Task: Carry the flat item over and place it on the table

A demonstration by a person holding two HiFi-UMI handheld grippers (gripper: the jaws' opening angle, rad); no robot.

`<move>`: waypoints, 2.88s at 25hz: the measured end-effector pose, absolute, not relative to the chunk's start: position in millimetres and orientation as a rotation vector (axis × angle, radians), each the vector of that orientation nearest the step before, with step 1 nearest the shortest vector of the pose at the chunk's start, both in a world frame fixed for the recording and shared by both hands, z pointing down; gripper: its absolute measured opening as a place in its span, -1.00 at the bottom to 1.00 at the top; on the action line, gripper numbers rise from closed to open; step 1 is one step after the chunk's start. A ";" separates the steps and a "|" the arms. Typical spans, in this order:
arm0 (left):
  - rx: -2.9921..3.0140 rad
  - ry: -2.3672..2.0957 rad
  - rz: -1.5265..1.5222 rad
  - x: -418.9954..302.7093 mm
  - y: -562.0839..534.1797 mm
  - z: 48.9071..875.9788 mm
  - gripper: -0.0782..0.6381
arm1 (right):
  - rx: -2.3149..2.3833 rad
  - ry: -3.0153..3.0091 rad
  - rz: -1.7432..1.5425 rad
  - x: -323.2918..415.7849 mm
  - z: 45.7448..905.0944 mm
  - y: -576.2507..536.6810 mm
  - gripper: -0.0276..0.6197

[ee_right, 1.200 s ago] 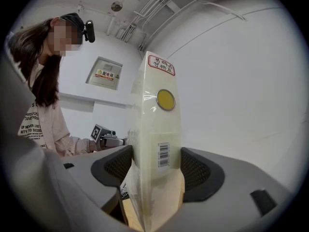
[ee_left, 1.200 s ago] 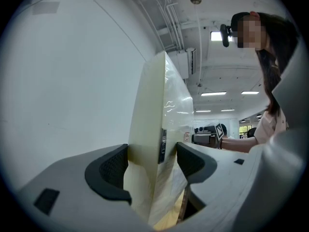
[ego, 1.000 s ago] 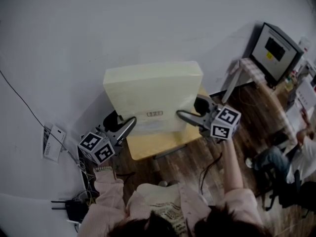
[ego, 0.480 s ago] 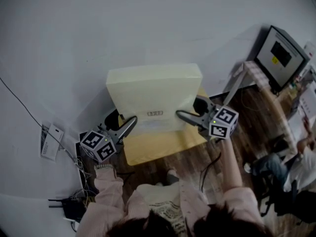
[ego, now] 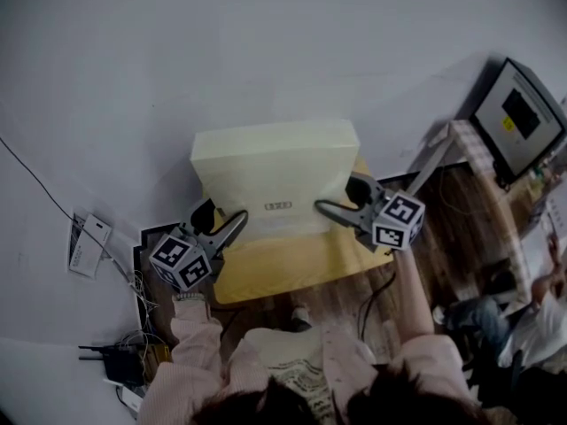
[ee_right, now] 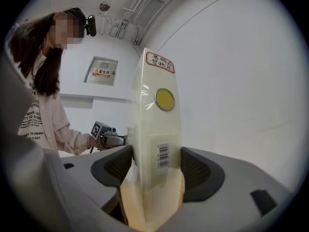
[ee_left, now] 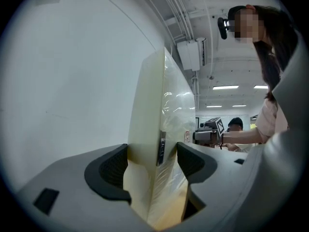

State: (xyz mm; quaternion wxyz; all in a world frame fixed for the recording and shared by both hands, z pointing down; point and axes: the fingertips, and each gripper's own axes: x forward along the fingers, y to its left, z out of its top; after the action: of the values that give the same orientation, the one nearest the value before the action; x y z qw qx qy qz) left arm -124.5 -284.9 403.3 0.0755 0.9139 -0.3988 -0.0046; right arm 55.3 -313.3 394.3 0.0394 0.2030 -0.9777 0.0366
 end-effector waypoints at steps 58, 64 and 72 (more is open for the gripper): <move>2.574 -1.335 0.210 -102.2 -333.0 523.3 0.13 | 0.537 -2.930 0.230 73.2 523.3 -367.6 0.04; 2.576 -1.345 0.235 -102.1 -326.3 524.0 0.13 | 0.530 -2.908 0.207 73.6 524.4 -361.4 0.04; 2.579 -1.346 0.252 -101.4 -318.0 524.9 0.13 | 0.530 -2.882 0.176 74.0 525.9 -353.7 0.05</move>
State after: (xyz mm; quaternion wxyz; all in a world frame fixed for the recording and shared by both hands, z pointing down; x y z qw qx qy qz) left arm -101.4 -318.0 524.9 0.1106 0.8779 -0.4580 0.0857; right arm 74.0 -353.7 525.9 0.1027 0.1796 -0.9765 0.0597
